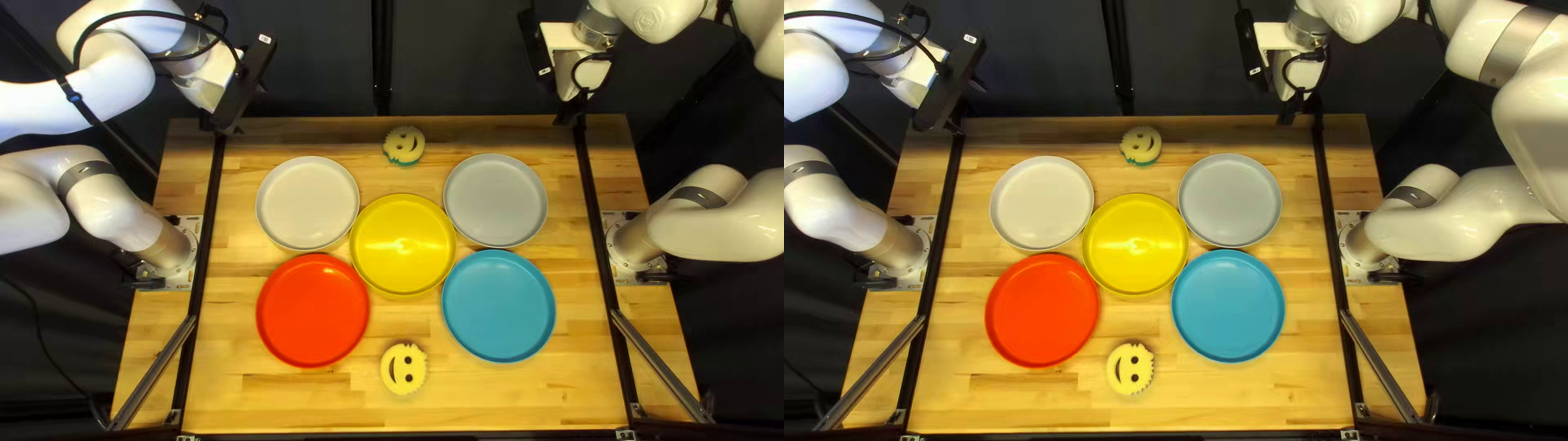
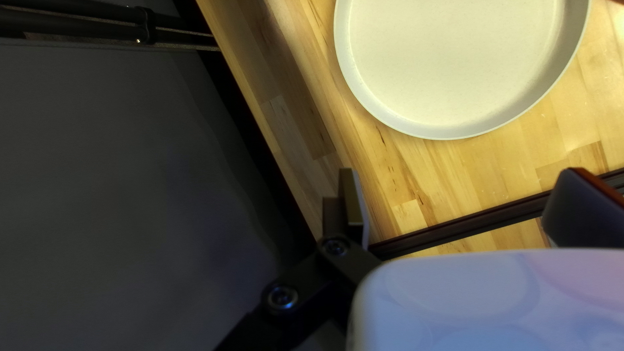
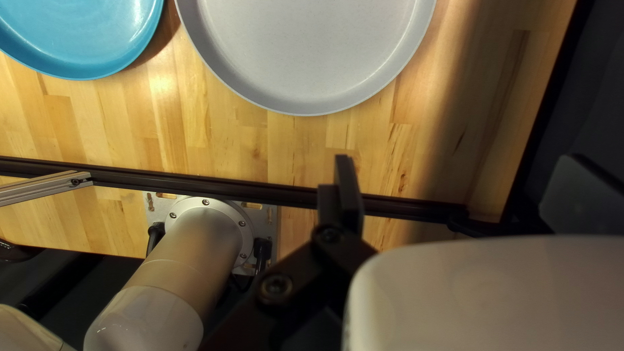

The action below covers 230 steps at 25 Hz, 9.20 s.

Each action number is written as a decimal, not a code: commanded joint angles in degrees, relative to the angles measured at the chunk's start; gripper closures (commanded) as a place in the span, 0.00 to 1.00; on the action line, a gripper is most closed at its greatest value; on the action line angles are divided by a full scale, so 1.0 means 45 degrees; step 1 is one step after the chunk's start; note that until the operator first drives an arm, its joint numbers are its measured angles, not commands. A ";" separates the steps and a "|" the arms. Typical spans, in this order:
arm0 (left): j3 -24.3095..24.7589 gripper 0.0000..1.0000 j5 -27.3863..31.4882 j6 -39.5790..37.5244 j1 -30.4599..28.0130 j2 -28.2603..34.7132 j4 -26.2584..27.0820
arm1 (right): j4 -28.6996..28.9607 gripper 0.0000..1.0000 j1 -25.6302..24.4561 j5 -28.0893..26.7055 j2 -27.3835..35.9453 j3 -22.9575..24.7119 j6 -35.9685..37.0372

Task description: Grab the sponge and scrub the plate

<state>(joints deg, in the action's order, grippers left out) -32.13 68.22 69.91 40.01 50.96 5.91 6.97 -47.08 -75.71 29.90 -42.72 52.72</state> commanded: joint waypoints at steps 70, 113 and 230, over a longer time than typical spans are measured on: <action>0.0505 0.00 -0.6973 -0.8559 -0.8522 -0.4940 -0.2740 | 0.0000 0.00 0.0000 0.0000 0.0000 0.0000 0.0000; -0.4385 0.00 -0.5797 -1.5614 -1.4383 -1.1389 -0.5793 | 0.0000 0.00 0.0000 0.0000 0.0000 0.0000 0.0000; -0.6646 1.00 -0.4489 -1.9975 -1.7480 -1.4039 -0.6552 | 0.0000 0.00 0.0000 0.0000 0.0000 0.0000 0.0000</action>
<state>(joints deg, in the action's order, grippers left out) -64.03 45.55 -20.07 -37.94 -15.38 -24.85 6.97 -47.08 -75.71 29.90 -42.72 52.72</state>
